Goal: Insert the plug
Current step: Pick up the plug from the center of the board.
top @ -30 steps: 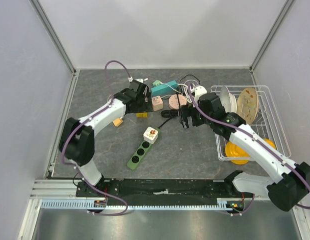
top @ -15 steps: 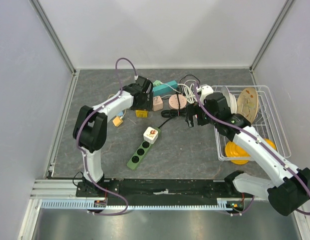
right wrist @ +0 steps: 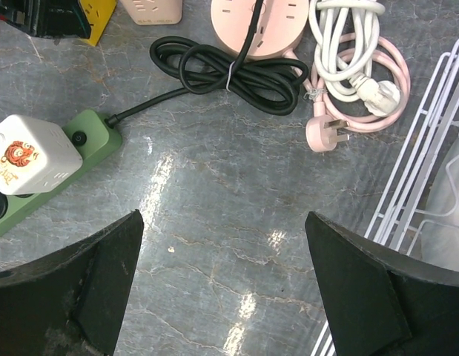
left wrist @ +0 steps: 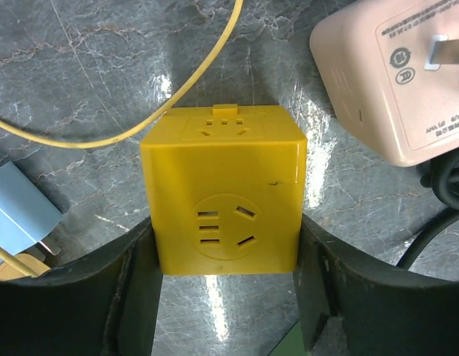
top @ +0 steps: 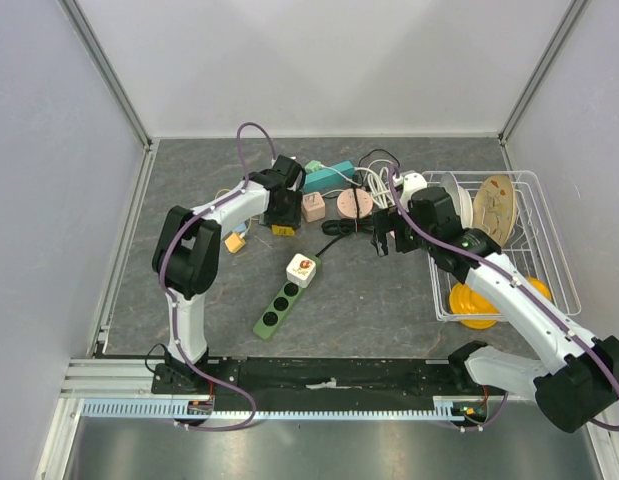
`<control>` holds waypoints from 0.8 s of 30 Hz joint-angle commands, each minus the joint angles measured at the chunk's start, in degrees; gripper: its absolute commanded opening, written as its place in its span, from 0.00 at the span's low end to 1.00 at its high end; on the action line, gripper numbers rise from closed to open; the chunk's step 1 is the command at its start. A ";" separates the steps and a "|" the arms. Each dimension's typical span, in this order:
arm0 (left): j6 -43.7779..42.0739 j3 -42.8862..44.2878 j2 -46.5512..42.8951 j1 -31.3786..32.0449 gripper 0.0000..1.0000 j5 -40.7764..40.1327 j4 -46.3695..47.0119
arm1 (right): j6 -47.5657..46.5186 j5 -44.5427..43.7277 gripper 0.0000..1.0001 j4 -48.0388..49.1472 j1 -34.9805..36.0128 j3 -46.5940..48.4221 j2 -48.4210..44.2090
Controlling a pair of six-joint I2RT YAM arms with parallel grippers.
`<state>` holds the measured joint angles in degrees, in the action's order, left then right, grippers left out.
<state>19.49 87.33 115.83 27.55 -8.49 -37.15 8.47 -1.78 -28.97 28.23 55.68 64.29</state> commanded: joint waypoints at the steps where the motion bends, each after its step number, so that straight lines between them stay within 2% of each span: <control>1: -3.83 -0.75 -7.70 -0.22 0.44 0.76 0.40 | 2.07 1.60 0.98 1.55 -0.28 0.04 -1.36; 2: -4.36 -1.54 -9.47 -0.22 0.31 0.58 1.45 | 3.03 3.43 0.98 1.72 -0.19 0.22 -1.28; 5: -6.47 -5.23 -16.21 -0.13 0.18 1.28 4.17 | 4.71 8.26 0.98 2.08 -0.19 1.36 0.13; 11: -10.86 -13.40 -30.45 0.66 0.18 5.15 9.36 | 10.86 15.31 0.98 2.87 -0.28 5.22 3.29; 17: -21.57 -29.90 -46.29 7.50 0.18 5.33 23.06 | 19.12 24.53 0.98 3.74 -0.19 12.15 6.10; 19: -23.96 -33.00 -52.44 9.27 0.18 6.12 26.93 | 22.01 28.22 0.98 4.27 -0.28 14.01 7.25; 24: -30.64 -37.93 -60.54 13.93 0.19 7.35 28.53 | 26.85 36.93 0.98 8.75 -0.19 19.11 11.99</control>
<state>-2.04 51.11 60.40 39.20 -2.46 -16.99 28.84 25.93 -25.54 28.21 70.37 73.30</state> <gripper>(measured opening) 0.674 0.982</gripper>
